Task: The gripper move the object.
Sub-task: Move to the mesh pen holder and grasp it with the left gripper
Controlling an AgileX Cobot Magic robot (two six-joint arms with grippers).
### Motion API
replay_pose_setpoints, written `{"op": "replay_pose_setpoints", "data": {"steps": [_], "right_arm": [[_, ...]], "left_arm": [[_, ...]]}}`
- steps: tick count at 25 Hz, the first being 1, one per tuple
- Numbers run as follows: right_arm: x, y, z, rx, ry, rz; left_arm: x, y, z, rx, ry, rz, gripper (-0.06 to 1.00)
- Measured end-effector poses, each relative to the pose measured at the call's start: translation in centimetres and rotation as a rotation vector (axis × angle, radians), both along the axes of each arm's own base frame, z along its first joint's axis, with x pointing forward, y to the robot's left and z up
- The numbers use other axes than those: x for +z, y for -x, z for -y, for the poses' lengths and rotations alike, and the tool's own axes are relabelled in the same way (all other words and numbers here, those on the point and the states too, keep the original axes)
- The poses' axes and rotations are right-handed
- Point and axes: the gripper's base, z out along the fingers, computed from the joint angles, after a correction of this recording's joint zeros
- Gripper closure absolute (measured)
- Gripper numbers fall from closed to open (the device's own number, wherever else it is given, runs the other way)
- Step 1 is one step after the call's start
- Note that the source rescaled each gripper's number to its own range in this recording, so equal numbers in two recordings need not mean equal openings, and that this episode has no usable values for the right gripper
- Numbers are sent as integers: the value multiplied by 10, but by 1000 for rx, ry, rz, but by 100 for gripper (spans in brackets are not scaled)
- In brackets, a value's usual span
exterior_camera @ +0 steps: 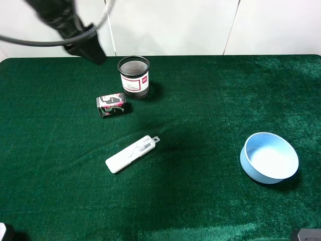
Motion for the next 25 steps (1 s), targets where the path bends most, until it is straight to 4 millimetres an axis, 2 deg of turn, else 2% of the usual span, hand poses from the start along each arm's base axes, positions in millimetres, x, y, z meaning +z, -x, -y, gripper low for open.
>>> {"op": "replay_pose_setpoints", "data": {"steps": [5,10,25], "right_arm": [[0,0,0,0,0,0],[0,0,0,-1,0,0],[0,0,0,-1,0,0]], "left_arm": [[-17,-32,29,-66,-47,-53,-6],[-39,-51,55,-120,-109,-71,-6],[-122,-82,100,-208,-239,-113,-6]]}}
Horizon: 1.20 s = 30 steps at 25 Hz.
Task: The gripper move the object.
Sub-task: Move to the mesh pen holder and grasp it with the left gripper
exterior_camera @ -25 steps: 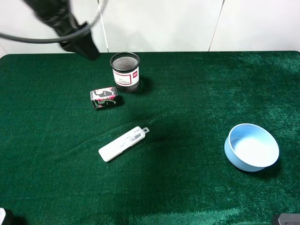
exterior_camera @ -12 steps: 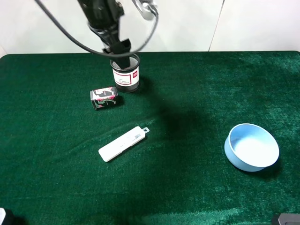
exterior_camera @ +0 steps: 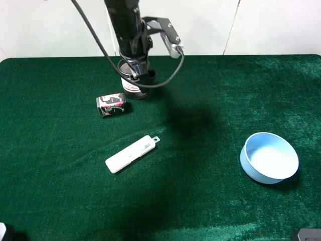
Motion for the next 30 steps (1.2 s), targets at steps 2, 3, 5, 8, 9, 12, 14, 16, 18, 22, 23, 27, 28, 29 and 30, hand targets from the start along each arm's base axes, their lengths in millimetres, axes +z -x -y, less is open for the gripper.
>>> {"op": "replay_pose_setpoints", "data": {"steps": [2,3,5,8,9,12,14,16,18,22,23,27,28,29,30], "right_arm": [[0,0,0,0,0,0],[0,0,0,0,0,0],[0,0,0,0,0,0],[0,0,0,0,0,0],[0,0,0,0,0,0],[0,0,0,0,0,0],[0,0,0,0,0,0],[0,0,0,0,0,0],[0,0,0,0,0,0],[0,0,0,0,0,0],[0,0,0,0,0,0],[0,0,0,0,0,0],[0,0,0,0,0,0],[0,0,0,0,0,0],[0,0,0,0,0,0]], "left_arm": [[-8,-2,2,-7,-9,7,-6],[-12,-3,3,-10,-13,11,-6],[-17,-6,3,-10,-27,26,-6],[-24,-9,2,-8,-54,35,-6],[-27,-10,2,-10,-61,34,-6],[-37,-11,2,-10,-75,26,-6],[-46,-12,3,-10,-79,21,-6],[-51,-14,4,-10,-75,25,-6],[-55,-15,5,-9,-70,32,-5],[-63,-16,6,-7,-70,29,-3],[-64,-16,6,-4,-71,26,0],[-67,-16,6,6,-73,21,17],[-67,-16,6,6,-73,21,22],[-67,-16,6,7,-72,21,29],[-67,-16,6,8,-72,21,35]]}}
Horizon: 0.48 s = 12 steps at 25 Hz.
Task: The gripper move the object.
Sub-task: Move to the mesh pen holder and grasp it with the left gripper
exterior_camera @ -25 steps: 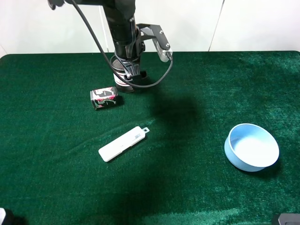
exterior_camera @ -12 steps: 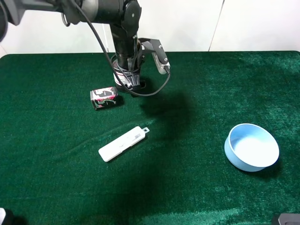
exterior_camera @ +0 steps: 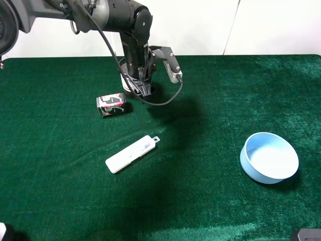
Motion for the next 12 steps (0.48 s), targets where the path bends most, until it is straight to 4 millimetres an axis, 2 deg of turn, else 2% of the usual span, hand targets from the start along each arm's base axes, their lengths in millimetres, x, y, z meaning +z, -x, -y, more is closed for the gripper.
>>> {"op": "replay_pose_setpoints", "data": {"steps": [5,8,12], "right_arm": [[0,0,0,0,0,0],[0,0,0,0,0,0],[0,0,0,0,0,0]], "left_arm": [[0,0,0,0,0,0,65],[0,0,0,0,0,0,76],[0,0,0,0,0,0,86]]}}
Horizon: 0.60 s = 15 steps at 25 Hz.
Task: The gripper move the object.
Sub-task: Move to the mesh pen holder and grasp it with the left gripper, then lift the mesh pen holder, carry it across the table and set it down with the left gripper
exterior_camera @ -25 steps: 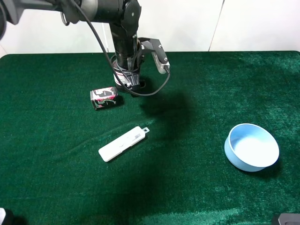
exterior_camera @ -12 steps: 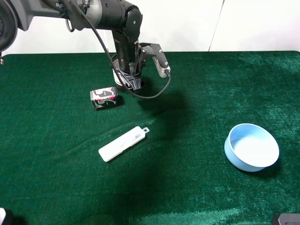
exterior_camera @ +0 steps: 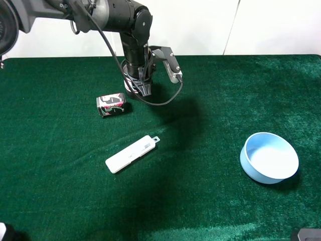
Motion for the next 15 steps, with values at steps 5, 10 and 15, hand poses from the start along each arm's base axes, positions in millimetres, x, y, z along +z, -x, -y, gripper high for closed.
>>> {"op": "replay_pose_setpoints", "data": {"steps": [5,10,15], "right_arm": [[0,0,0,0,0,0],[0,0,0,0,0,0],[0,0,0,0,0,0]], "left_arm": [[2,-1,0,-2,-7,2,94],[18,-8,3,-4,-10,24,94],[41,-15,7,2,-5,39,94]]}}
